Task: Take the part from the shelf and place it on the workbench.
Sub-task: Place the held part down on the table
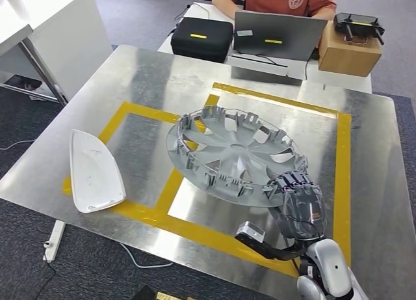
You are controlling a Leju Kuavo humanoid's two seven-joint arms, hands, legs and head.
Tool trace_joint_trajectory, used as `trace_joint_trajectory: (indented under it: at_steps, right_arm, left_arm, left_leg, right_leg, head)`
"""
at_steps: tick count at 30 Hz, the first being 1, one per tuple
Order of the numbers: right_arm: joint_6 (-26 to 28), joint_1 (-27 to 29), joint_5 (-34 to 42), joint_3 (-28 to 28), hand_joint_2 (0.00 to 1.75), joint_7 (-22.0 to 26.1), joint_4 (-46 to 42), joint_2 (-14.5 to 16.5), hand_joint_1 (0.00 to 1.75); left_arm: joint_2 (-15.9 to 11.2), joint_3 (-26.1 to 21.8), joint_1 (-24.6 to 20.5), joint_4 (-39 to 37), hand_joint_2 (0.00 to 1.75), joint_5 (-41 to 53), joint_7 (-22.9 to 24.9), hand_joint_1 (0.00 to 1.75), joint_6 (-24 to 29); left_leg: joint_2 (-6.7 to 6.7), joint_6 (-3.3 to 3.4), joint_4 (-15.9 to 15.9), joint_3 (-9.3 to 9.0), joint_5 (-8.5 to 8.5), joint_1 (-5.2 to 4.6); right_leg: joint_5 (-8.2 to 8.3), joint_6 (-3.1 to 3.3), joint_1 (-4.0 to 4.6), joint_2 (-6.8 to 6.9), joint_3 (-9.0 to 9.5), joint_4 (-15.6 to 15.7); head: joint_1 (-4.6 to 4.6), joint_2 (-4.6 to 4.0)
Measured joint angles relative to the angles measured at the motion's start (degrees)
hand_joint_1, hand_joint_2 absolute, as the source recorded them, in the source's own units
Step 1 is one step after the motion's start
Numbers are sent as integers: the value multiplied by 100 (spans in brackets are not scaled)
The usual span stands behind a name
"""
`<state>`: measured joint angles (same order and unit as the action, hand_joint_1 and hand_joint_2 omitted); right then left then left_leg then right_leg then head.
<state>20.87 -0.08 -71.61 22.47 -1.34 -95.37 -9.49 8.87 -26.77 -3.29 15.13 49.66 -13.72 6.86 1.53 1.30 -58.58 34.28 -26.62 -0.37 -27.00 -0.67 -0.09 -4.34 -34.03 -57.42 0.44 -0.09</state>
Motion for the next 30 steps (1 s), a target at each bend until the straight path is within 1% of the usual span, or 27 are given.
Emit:
trace_joint_trajectory:
  at_steps: [3,4,5,6,7,8,9,10,11,12,13,14,15,16,18,19,20,21,22,23,24,25,26,27,28,29,30]
  right_arm:
    - [-2,8,1,42,175,8,-69,0,175]
    - [-2,15,1,54,175,14,-93,0,175]
    - [-2,16,1,65,175,21,-116,0,175]
    - [-3,12,1,76,175,28,-135,0,175]
    - [-4,9,1,87,175,33,-146,0,175]
    - [-5,2,0,97,175,37,-154,0,175]
    - [-5,4,-1,107,175,39,-158,0,175]
    - [-6,12,-1,117,175,39,-160,0,175]
    - [-7,18,-1,130,175,40,-161,0,175]
    - [-7,23,-1,145,175,40,-161,0,175]
    - [-8,24,-1,157,175,40,-161,0,175]
    - [-9,18,-1,168,175,40,-160,0,175]
    - [-10,14,-1,176,175,40,-166,0,175]
    - [-10,13,-1,181,175,40,-172,0,175]
    - [-10,16,1,190,175,39,-187,0,175]
    - [-10,19,2,191,175,38,-190,0,175]
    - [-10,18,3,192,175,38,-195,0,175]
    - [-10,15,3,192,175,38,-200,0,175]
    - [-10,14,3,192,175,38,-205,0,175]
    - [-10,12,3,192,175,38,-208,0,175]
    - [-11,13,3,192,175,38,-209,0,175]
    - [-11,18,3,192,175,38,-209,0,175]
    - [-12,24,4,192,175,38,-209,0,175]
    - [-12,32,6,193,175,39,-209,0,175]
    - [-10,38,10,195,175,41,-209,0,175]
    - [-9,42,16,196,175,44,-209,0,175]
    - [-7,41,27,198,175,47,-209,-1,175]
  left_arm:
    - [2,-1,-3,-1,175,0,5,0,0]
    - [5,-1,-5,0,175,0,7,0,0]
    - [9,-1,-7,0,175,0,9,0,0]
    - [14,-2,-8,0,175,1,10,0,0]
    - [17,-2,-5,0,175,1,13,0,0]
    - [19,-3,-2,-1,175,1,14,0,0]
    - [20,-3,3,-1,175,2,16,0,0]
    - [21,-4,7,-1,175,2,18,0,0]
    - [23,-4,8,-1,175,2,20,0,0]
    - [27,-5,7,-1,175,2,21,0,0]
    - [30,-5,6,0,175,2,21,0,0]
    - [26,-5,5,1,175,2,21,0,0]
    - [25,-6,5,1,175,2,21,0,0]
    - [21,-7,6,1,175,3,21,0,0]
    - [17,-8,9,-1,175,4,22,0,0]
    - [16,-8,8,-1,175,4,23,0,0]
    - [16,-9,7,-1,175,4,23,0,0]
    - [16,-9,4,-1,175,4,23,0,0]
    - [17,-8,4,-1,175,4,23,0,0]
    - [17,-8,6,-1,175,4,23,0,0]
    - [17,-7,12,-1,175,4,23,0,0]
    - [17,-8,17,-1,175,3,23,0,0]
    - [17,-8,21,-1,175,1,23,0,0]
    - [17,-9,24,-1,175,-1,23,0,0]
    - [16,-10,26,-1,175,-2,23,0,0]
    - [10,-12,30,-1,175,-2,23,0,0]
    - [6,-16,34,-3,175,-2,22,0,0]
  left_leg:
    - [-9,36,28,-12,18,-3]
    - [-28,57,70,-32,40,11]
    - [-51,78,118,-56,64,31]
    - [-81,96,163,-78,85,52]
    - [-113,105,183,-91,93,61]
    - [-142,109,188,-94,91,67]
    - [-173,104,187,-94,86,73]
    - [-201,92,185,-95,76,83]
    - [-223,72,181,-98,65,100]
    - [-238,42,171,-104,50,123]
    - [-246,0,150,-111,29,143]
    - [-250,-53,119,-111,4,150]
    - [-252,-105,83,-108,-18,147]
    - [-254,-149,54,-106,-33,138]
    - [-264,-204,38,-113,-40,138]
    - [-266,-228,28,-118,-62,152]
    - [-260,-248,-41,-99,-127,166]
    - [-250,-263,-221,-28,-252,173]
    - [-234,-270,-529,102,-428,174]
    - [-222,-265,-930,281,-622,169]
    - [-215,-255,-1329,467,-778,161]
    - [-211,-236,-1600,601,-839,151]
    - [-207,-205,-1667,645,-787,138]
    - [-196,-162,-1504,585,-625,121]
    - [-167,-103,-1160,443,-396,97]
    - [-106,-36,-780,277,-208,73]
    - [-49,16,-445,135,-74,54]
  right_leg:
    - [9,-37,-8,-18,2,15]
    - [-9,-52,-3,9,-13,3]
    - [-75,-70,4,67,-57,-72]
    - [-202,-88,7,152,-155,-268]
    - [-373,-107,-7,252,-307,-575]
    - [-556,-134,-26,321,-492,-959]
    - [-687,-163,-54,362,-665,-1313]
    - [-725,-195,-83,385,-768,-1516]
    - [-656,-231,-115,404,-767,-1509]
    - [-495,-266,-148,428,-647,-1276]
    - [-299,-310,-182,474,-439,-882]
    - [-174,-342,-193,520,-229,-506]
    - [-102,-331,-199,543,-67,-231]
    - [-95,-303,-197,554,21,-93]
    - [-129,-190,-180,505,32,-104]
    - [-132,-150,-176,491,31,-112]
    - [-134,-108,-171,474,35,-115]
    - [-133,-66,-167,461,41,-114]
    - [-134,-31,-159,449,45,-112]
    - [-137,-5,-143,433,47,-113]
    - [-140,13,-124,412,48,-113]
    - [-144,25,-105,387,52,-114]
    - [-148,32,-85,357,61,-114]
    - [-153,39,-67,324,74,-114]
    - [-158,44,-52,290,88,-114]
    - [-162,45,-45,260,96,-114]
    - [-166,40,-38,229,95,-117]
  head:
    - [0,0]
    - [0,0]
    - [11,0]
    - [23,0]
    - [32,0]
    - [42,0]
    - [40,0]
    - [39,0]
    - [39,0]
    - [38,0]
    - [42,0]
    - [57,0]
    - [66,0]
    - [68,0]
    - [51,0]
    - [42,0]
    - [36,0]
    - [29,0]
    - [20,0]
    - [14,0]
    - [11,0]
    - [10,0]
    - [10,0]
    - [11,0]
    - [11,0]
    - [15,0]
    - [17,0]
